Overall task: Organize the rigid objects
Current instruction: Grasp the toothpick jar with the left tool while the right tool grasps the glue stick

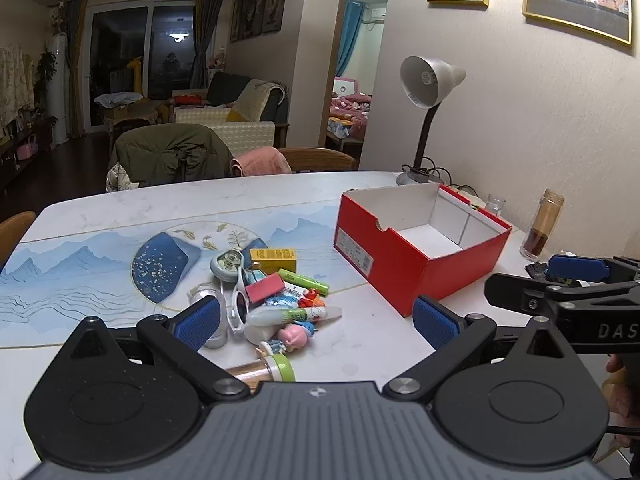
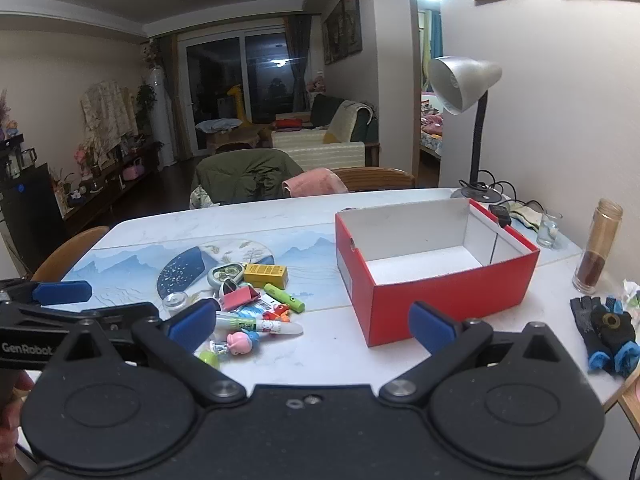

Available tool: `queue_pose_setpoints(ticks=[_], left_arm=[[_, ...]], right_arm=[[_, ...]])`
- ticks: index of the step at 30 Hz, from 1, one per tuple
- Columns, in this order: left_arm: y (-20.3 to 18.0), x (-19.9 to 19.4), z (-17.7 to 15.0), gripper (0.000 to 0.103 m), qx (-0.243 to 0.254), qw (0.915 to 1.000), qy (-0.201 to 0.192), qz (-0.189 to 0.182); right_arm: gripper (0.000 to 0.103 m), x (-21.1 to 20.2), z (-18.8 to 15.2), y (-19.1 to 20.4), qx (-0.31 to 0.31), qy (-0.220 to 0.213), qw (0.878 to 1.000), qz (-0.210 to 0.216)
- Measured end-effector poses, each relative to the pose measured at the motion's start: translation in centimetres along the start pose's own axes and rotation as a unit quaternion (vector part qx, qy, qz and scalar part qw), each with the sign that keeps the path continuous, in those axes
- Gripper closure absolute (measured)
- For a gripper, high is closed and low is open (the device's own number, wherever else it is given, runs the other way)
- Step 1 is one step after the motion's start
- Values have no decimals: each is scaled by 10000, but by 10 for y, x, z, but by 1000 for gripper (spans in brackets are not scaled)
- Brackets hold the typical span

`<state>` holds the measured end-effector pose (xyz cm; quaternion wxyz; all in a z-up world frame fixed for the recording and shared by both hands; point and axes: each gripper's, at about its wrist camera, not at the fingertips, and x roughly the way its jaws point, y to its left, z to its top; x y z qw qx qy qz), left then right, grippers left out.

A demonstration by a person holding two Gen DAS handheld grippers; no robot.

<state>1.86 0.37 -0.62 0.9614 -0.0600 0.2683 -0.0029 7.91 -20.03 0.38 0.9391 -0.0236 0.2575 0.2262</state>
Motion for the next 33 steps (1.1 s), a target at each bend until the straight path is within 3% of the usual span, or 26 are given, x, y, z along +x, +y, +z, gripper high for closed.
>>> queue_pose_setpoints(ticks=[6, 17, 26, 33], left_arm=[[15, 16, -1, 0, -117, 9995, 5, 305], [32, 63, -35, 0, -498, 9937, 731, 686], [32, 106, -57, 0, -658, 9848, 1167, 1106], [26, 128, -66, 0, -638, 9823, 1229, 1262]], right_arm=[[0, 9, 5, -3, -18, 86, 9999, 102], [2, 56, 6, -24, -170, 503, 9973, 510], [4, 114, 3, -14, -795, 1016, 9862, 1033], [8, 159, 6, 8, -1243, 1279, 9732, 1455]])
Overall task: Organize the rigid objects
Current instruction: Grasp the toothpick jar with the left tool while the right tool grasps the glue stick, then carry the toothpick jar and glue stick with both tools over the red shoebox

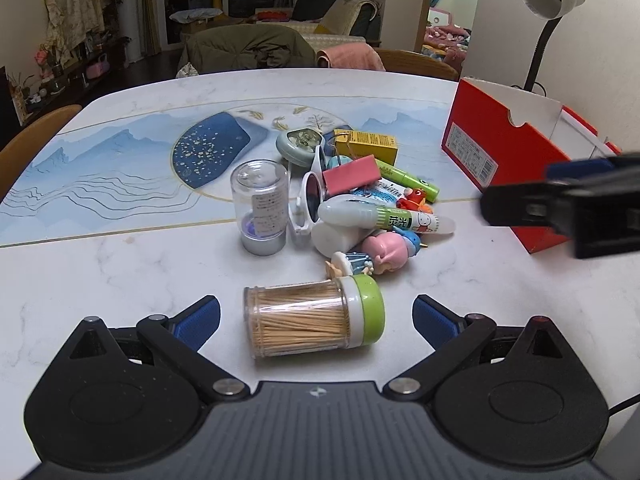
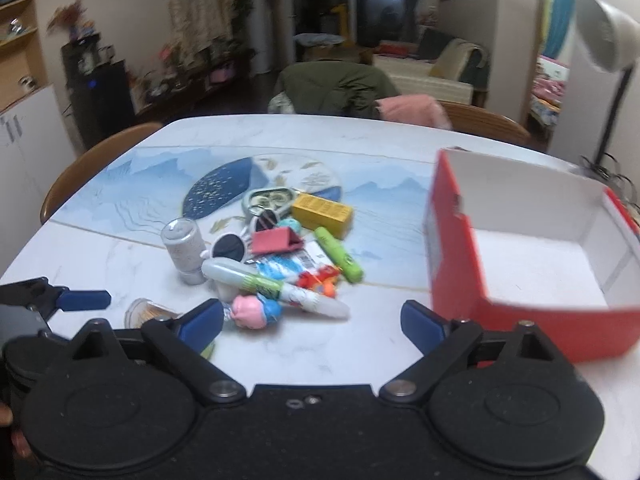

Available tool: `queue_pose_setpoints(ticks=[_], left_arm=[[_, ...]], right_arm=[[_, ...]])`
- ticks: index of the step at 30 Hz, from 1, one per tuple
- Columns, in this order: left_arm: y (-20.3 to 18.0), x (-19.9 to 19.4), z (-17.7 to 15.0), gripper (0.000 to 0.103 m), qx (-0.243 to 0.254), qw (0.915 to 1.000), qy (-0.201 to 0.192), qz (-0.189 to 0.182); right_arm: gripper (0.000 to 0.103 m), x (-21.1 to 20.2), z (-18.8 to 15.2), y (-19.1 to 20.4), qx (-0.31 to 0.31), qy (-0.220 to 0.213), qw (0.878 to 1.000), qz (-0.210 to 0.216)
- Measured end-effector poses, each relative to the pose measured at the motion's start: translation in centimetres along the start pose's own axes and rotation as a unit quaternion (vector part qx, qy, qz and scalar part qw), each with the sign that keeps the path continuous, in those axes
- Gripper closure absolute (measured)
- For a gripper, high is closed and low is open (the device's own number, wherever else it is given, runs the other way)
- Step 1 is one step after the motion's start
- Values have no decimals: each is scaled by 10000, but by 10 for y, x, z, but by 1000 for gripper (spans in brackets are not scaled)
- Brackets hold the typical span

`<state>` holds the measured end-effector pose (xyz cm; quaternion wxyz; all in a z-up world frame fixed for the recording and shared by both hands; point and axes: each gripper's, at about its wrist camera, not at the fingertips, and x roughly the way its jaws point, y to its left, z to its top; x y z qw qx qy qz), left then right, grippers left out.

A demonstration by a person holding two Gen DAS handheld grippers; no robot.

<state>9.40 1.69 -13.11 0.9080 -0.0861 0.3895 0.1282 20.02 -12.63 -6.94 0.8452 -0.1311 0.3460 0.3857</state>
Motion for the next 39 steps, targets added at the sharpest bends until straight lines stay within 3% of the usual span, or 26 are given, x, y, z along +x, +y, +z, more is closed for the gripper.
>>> queue_pose_setpoints(ticks=[7, 10, 15, 29, 32, 34, 39], left_arm=[[-6, 13, -3, 1, 57, 9997, 38, 213], [-6, 18, -4, 1, 9, 9996, 51, 259], [-5, 24, -7, 1, 7, 9994, 55, 348], [-3, 22, -11, 11, -43, 9995, 23, 323], [-2, 21, -12, 13, -65, 9995, 13, 311], [-2, 19, -12, 20, -82, 9996, -4, 272], [2, 17, -11, 20, -154, 9994, 23, 301]], right_arm=[[19, 60, 13, 7, -515, 553, 9966, 336], [19, 71, 17, 14, -716, 569, 9948, 449], [33, 90, 22, 28, -1069, 600, 9906, 601], [55, 109, 20, 38, -1491, 748, 9834, 721], [65, 109, 21, 37, -1497, 743, 9833, 718], [73, 108, 21, 36, -1511, 729, 9834, 689], [80, 104, 21, 30, -1441, 700, 9850, 634]])
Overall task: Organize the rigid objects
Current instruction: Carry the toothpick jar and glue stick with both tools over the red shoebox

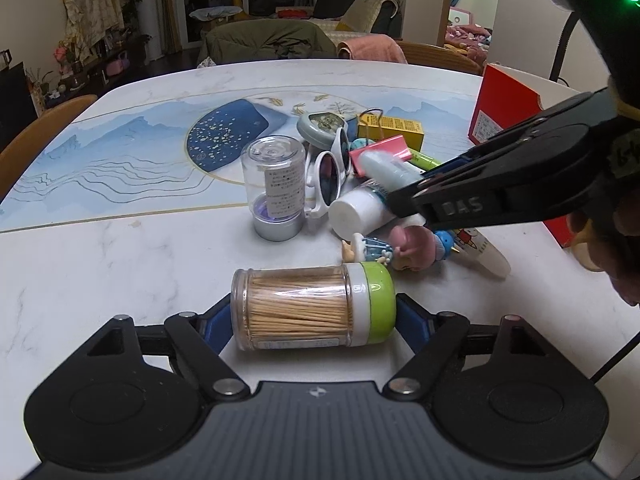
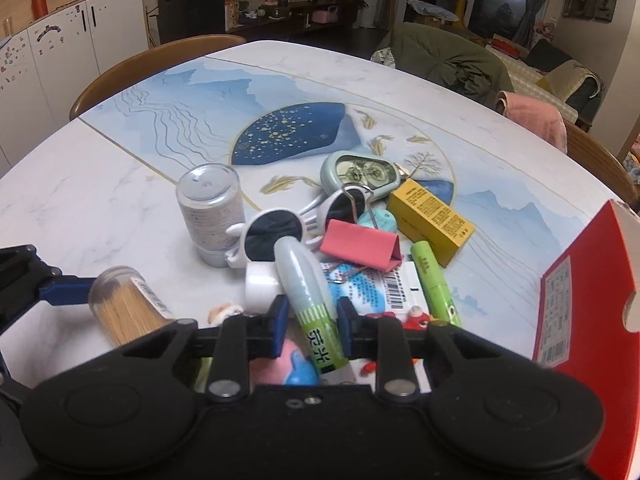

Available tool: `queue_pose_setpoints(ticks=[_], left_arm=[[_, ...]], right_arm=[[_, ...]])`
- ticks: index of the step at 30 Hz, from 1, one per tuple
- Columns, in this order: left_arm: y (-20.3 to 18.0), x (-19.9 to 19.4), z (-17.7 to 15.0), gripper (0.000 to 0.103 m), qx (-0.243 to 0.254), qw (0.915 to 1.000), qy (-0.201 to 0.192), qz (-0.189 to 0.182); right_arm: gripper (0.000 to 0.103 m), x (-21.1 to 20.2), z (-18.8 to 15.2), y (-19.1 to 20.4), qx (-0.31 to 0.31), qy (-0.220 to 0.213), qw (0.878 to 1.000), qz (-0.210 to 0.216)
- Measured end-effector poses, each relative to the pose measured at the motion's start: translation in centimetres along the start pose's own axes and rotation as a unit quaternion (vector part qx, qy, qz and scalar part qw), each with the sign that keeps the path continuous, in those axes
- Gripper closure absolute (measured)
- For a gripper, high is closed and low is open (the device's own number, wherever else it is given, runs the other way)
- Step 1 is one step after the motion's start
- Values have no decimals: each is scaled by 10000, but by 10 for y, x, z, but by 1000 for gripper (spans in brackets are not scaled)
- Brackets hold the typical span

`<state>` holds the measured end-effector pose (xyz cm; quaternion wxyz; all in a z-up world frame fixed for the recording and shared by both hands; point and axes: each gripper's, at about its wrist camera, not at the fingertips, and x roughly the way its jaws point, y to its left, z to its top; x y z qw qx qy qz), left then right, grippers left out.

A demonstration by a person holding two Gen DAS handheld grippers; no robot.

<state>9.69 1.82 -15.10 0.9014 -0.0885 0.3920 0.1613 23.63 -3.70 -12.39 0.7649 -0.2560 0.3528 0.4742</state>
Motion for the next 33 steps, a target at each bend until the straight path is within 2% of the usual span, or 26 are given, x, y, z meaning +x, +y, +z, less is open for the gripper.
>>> queue_pose_setpoints(ticks=[6, 18, 28, 33], left_arm=[[5, -4, 2, 21, -109, 9999, -3, -27], [1, -33, 21, 21, -14, 9994, -300, -194], [-11, -62, 57, 21, 134, 9966, -609, -533], [-33, -71, 82, 21, 428, 9928, -828, -758]], right_arm=[[82, -14, -6, -8, 226, -121, 9996, -134], [83, -68, -24, -44, 1350, -479, 9895, -180], [85, -124, -37, -73, 2104, -723, 9747, -229], [85, -146, -34, -90, 2420, -753, 9671, -230]])
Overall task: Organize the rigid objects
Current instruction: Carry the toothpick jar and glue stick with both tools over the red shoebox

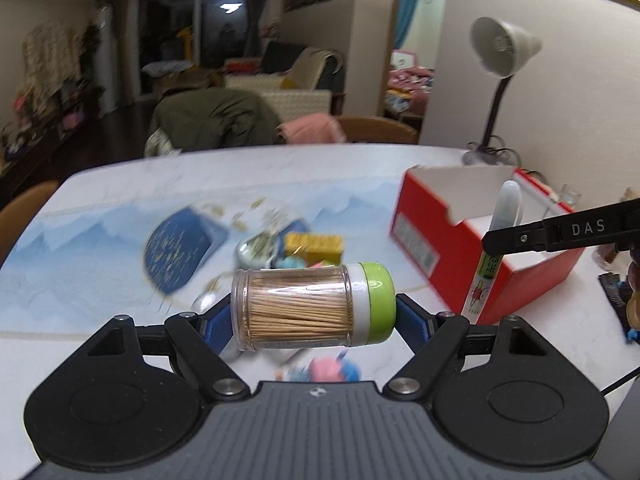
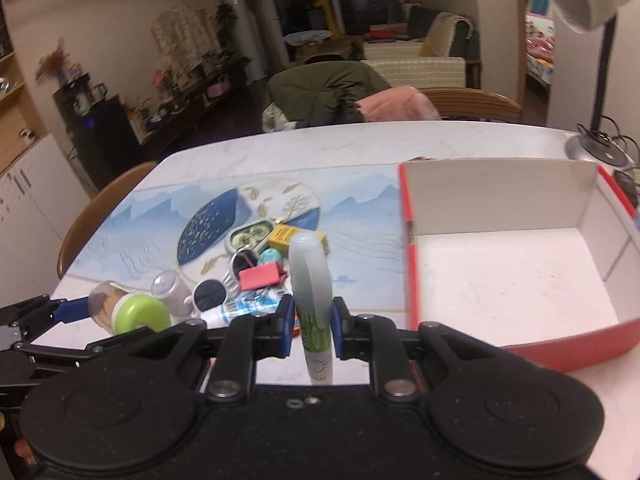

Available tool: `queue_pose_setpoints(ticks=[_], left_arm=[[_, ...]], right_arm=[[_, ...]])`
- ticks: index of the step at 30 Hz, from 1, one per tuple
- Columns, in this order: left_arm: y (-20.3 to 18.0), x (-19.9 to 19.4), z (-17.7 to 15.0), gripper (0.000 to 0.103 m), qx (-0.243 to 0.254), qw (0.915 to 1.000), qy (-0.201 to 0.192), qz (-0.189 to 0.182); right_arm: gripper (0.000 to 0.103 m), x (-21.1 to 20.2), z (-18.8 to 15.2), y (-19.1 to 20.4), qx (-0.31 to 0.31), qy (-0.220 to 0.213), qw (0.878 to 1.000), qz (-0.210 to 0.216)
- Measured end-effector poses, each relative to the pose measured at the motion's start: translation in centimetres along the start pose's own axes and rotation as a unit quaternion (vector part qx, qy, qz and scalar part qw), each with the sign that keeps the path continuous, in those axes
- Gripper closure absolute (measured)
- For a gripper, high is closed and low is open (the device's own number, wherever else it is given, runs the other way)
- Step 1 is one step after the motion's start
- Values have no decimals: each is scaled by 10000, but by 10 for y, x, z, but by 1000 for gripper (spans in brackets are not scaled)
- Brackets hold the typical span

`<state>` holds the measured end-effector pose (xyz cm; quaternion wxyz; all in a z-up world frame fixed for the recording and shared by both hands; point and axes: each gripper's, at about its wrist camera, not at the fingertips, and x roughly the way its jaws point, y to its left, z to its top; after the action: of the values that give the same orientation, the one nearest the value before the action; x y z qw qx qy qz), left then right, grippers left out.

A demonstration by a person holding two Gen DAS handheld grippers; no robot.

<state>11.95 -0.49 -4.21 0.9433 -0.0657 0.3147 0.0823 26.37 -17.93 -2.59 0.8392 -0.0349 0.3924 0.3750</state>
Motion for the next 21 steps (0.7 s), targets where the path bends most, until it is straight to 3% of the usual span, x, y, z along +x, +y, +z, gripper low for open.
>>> queue_pose_setpoints(ticks=[8, 16, 21], left_arm=[[-38, 18, 34, 21, 468, 9983, -156, -310], [-84, 49, 60, 21, 849, 9943, -68, -637], [-116, 72, 71, 21, 1077, 9907, 34, -829]], right_arm=[[85, -24, 28, -35, 345, -191, 9989, -261], [86, -42, 56, -83, 626, -438, 9961, -445], [86, -37, 65, -120, 760, -364, 9941, -680]])
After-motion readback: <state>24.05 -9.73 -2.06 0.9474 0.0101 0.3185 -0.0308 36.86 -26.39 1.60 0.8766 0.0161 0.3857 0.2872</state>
